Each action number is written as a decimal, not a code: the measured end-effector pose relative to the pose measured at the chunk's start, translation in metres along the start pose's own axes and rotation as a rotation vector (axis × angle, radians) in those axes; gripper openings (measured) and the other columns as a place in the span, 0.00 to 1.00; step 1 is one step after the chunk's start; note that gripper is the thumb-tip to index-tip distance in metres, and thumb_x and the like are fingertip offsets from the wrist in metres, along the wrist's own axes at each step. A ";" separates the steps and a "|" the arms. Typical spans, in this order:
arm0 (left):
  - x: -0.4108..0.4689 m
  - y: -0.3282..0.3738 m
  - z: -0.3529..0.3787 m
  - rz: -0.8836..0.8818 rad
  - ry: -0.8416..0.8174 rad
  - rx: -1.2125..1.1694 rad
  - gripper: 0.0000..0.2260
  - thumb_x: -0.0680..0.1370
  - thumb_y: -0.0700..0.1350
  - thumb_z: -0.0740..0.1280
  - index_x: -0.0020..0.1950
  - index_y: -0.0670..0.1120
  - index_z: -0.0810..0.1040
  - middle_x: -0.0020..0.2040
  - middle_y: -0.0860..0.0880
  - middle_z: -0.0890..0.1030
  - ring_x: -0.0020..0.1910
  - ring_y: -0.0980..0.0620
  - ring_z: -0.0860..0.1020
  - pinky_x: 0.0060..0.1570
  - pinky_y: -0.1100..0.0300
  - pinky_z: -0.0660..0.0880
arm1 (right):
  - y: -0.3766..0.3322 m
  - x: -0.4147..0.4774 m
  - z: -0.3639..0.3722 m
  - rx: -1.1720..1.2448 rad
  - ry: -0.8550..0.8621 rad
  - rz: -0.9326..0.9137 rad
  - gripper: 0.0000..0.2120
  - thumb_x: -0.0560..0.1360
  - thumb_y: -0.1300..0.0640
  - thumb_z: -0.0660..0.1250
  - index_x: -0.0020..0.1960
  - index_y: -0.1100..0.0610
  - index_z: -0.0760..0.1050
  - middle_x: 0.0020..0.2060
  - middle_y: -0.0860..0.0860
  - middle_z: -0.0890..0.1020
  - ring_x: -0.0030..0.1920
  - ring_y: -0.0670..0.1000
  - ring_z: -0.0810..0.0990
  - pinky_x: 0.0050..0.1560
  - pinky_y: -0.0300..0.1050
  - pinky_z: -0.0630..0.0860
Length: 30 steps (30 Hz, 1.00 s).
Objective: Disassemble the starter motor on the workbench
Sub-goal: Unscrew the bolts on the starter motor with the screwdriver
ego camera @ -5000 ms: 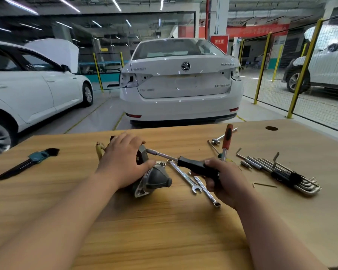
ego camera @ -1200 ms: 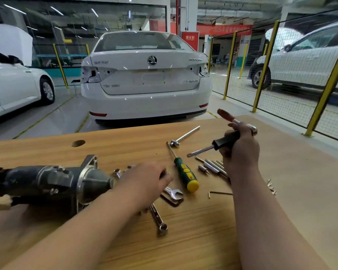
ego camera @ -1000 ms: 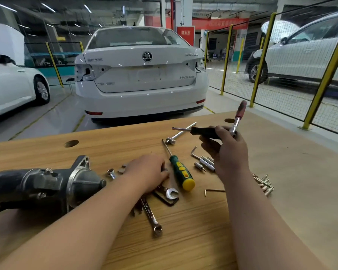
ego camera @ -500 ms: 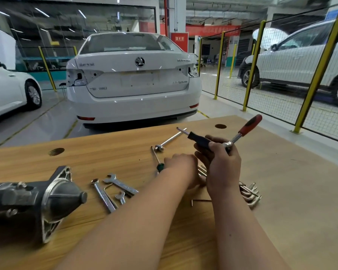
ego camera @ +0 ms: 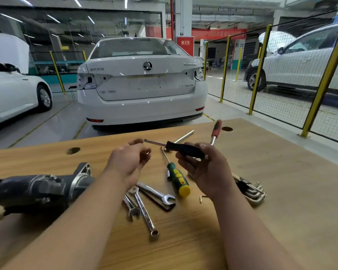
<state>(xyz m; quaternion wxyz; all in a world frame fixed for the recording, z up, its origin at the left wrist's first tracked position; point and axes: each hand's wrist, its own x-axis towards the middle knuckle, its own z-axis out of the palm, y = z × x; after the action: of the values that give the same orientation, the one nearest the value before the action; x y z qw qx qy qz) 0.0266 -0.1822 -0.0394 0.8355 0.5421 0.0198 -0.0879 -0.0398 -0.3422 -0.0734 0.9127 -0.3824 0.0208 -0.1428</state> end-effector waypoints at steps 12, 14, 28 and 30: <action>-0.043 0.043 -0.076 0.032 0.131 -0.589 0.11 0.82 0.44 0.60 0.39 0.46 0.68 0.25 0.53 0.67 0.21 0.57 0.67 0.38 0.58 0.70 | 0.043 -0.042 0.044 -0.126 -0.123 0.015 0.23 0.76 0.65 0.53 0.28 0.55 0.78 0.38 0.58 0.84 0.33 0.62 0.83 0.27 0.45 0.77; -0.044 0.045 -0.078 0.045 0.129 -0.625 0.11 0.81 0.45 0.60 0.39 0.47 0.68 0.25 0.53 0.66 0.22 0.57 0.67 0.40 0.58 0.71 | 0.042 -0.043 0.044 -0.157 -0.102 0.008 0.27 0.79 0.61 0.52 0.27 0.54 0.79 0.37 0.57 0.84 0.33 0.61 0.83 0.28 0.45 0.77; -0.037 0.040 -0.068 0.199 0.276 -0.516 0.08 0.80 0.46 0.62 0.42 0.47 0.70 0.27 0.55 0.65 0.22 0.58 0.65 0.31 0.61 0.71 | 0.054 -0.044 0.050 -0.179 -0.020 0.062 0.17 0.81 0.56 0.59 0.37 0.60 0.78 0.42 0.59 0.85 0.39 0.61 0.85 0.32 0.48 0.80; -0.039 0.041 -0.063 0.284 0.379 -0.390 0.04 0.79 0.46 0.64 0.45 0.47 0.72 0.25 0.56 0.66 0.22 0.59 0.65 0.32 0.61 0.70 | 0.056 -0.043 0.053 -0.176 -0.032 0.069 0.22 0.81 0.55 0.58 0.32 0.56 0.82 0.41 0.57 0.85 0.39 0.60 0.85 0.34 0.49 0.81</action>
<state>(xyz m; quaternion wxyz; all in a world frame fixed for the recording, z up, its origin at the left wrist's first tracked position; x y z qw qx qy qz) -0.0006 -0.1036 -0.0231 0.9092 0.3755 0.1157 0.1379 -0.0597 -0.2560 -0.0786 0.8801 -0.4625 0.0317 -0.1029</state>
